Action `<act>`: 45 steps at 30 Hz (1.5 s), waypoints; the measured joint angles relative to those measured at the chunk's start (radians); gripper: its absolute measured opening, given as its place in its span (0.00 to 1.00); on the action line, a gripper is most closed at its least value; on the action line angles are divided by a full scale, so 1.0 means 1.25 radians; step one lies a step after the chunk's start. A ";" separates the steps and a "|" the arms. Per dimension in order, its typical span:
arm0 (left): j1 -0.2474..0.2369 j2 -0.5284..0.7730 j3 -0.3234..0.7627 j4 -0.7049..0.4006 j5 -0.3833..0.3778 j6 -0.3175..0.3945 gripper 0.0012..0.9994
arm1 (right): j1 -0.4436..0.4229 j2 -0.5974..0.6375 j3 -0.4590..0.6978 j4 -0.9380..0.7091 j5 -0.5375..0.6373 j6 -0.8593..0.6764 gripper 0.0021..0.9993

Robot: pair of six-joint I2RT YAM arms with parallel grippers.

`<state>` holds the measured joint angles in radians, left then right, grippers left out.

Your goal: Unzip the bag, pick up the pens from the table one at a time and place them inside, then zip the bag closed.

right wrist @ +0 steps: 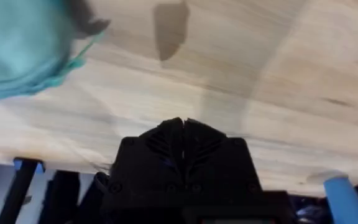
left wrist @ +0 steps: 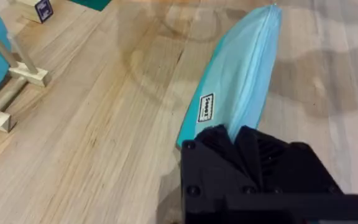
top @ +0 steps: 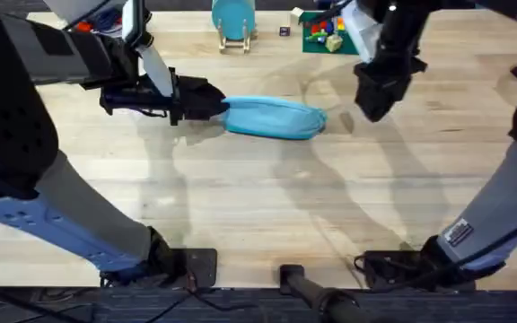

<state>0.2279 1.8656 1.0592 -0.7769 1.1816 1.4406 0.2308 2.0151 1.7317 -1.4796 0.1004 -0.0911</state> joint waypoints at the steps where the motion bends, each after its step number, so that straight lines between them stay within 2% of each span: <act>1: 0.000 0.000 0.000 0.000 0.000 0.000 0.04 | -0.012 0.000 0.000 -0.001 0.008 0.010 0.03; 7: 0.000 0.000 0.000 0.000 0.000 0.000 0.04 | -0.049 0.000 -0.001 -0.002 0.029 0.035 0.03; 29: 0.000 0.000 0.000 0.000 0.000 0.000 0.04 | -0.030 -0.012 -0.004 0.045 0.031 0.038 0.03; 34: 0.000 0.000 0.000 0.000 0.000 0.000 0.04 | -0.007 -0.081 -0.007 0.067 0.031 0.041 0.03; 42: 0.000 0.000 0.000 0.000 0.000 0.000 0.04 | 0.024 -0.259 -0.007 0.072 -0.012 0.044 0.03; 43: 0.000 0.000 0.000 0.000 0.000 0.000 0.04 | 0.024 -0.281 -0.007 0.067 -0.022 0.047 0.04; 45: 0.000 0.000 0.000 0.000 0.000 0.000 0.04 | 0.024 -0.323 -0.007 0.052 -0.042 0.050 0.33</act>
<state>0.2279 1.8656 1.0588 -0.7769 1.1812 1.4403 0.2607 1.6110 1.7229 -1.4144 0.0479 -0.0292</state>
